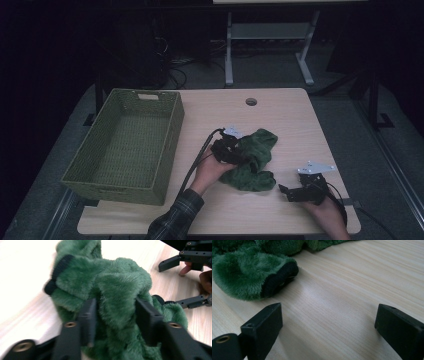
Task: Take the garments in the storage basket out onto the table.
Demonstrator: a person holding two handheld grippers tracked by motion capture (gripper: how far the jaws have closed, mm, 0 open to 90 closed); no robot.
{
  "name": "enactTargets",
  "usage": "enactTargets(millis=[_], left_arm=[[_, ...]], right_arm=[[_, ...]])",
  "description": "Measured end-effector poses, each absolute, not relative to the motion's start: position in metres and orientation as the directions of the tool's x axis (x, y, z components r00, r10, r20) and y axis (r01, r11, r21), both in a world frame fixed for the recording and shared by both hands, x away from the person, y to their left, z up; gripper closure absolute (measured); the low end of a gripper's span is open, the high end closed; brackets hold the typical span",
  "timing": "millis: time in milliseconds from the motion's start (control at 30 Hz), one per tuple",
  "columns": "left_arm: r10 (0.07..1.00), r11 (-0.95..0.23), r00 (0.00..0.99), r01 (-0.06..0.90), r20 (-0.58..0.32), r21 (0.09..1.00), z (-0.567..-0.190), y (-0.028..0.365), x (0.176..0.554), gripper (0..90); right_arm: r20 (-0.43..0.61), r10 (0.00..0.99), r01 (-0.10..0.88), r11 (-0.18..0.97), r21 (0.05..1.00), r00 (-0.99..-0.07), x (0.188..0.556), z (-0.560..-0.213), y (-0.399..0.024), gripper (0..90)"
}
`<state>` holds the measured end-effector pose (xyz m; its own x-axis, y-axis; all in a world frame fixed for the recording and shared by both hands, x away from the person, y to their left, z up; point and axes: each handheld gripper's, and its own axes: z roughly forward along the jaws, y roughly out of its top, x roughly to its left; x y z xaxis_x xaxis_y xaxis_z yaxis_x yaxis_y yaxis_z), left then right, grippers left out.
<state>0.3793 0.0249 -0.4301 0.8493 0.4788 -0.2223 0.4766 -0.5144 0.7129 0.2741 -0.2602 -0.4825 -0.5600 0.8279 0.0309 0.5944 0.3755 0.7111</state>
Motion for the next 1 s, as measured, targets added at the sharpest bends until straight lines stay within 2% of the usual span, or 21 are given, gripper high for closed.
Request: enactTargets(millis=[133, 433, 533, 567, 700, 867, 900, 933, 967, 1000], left_arm=[[0.479, -0.511, 0.855, 0.456, -0.199, 0.728, -0.422, 0.039, 0.372, 39.6], [0.506, -0.477, 0.845, 0.442, -0.174, 0.76, -0.425, 0.077, 0.353, 41.6], [0.519, -0.457, 0.836, 0.449, -0.179, 0.768, -0.428, 0.089, 0.345, 42.2], [0.525, -0.458, 0.833, 0.449, -0.175, 0.767, -0.43, 0.096, 0.338, 42.2], [0.532, -0.479, 0.832, 0.446, -0.154, 0.756, -0.435, 0.105, 0.329, 42.6], [0.543, -0.492, 0.83, 0.437, -0.127, 0.753, -0.442, 0.111, 0.32, 44.0], [0.543, -0.492, 0.83, 0.437, -0.127, 0.753, -0.442, 0.111, 0.32, 44.9], [0.545, -0.502, 0.831, 0.432, -0.114, 0.749, -0.444, 0.112, 0.319, 46.8], [0.551, -0.498, 0.827, 0.432, -0.11, 0.752, -0.446, 0.113, 0.318, 46.8], [0.56, -0.494, 0.821, 0.44, -0.113, 0.75, -0.448, 0.114, 0.318, 49.1]], right_arm=[[0.031, 0.828, 0.594, 0.376, 0.711, -0.56, 0.274, -0.482, -0.26, 7.2], [0.03, 0.828, 0.595, 0.376, 0.711, -0.559, 0.274, -0.482, -0.26, 7.4], [0.027, 0.829, 0.592, 0.377, 0.712, -0.559, 0.273, -0.48, -0.261, 15.7], [0.022, 0.829, 0.594, 0.38, 0.709, -0.558, 0.272, -0.479, -0.261, 15.8], [0.0, 0.82, 0.564, 0.394, 0.726, -0.573, 0.267, -0.473, -0.259, 29.4], [0.048, 0.797, 0.531, 0.355, 0.769, -0.601, 0.259, -0.461, -0.259, 54.6], [0.048, 0.797, 0.531, 0.355, 0.769, -0.601, 0.259, -0.461, -0.259, 54.6], [0.059, 0.78, 0.514, 0.351, 0.783, -0.623, 0.257, -0.457, -0.256, 64.2], [0.059, 0.78, 0.514, 0.351, 0.783, -0.623, 0.257, -0.457, -0.256, 64.2], [0.087, 0.76, 0.506, 0.338, 0.794, -0.644, 0.256, -0.453, -0.253, 71.5]])
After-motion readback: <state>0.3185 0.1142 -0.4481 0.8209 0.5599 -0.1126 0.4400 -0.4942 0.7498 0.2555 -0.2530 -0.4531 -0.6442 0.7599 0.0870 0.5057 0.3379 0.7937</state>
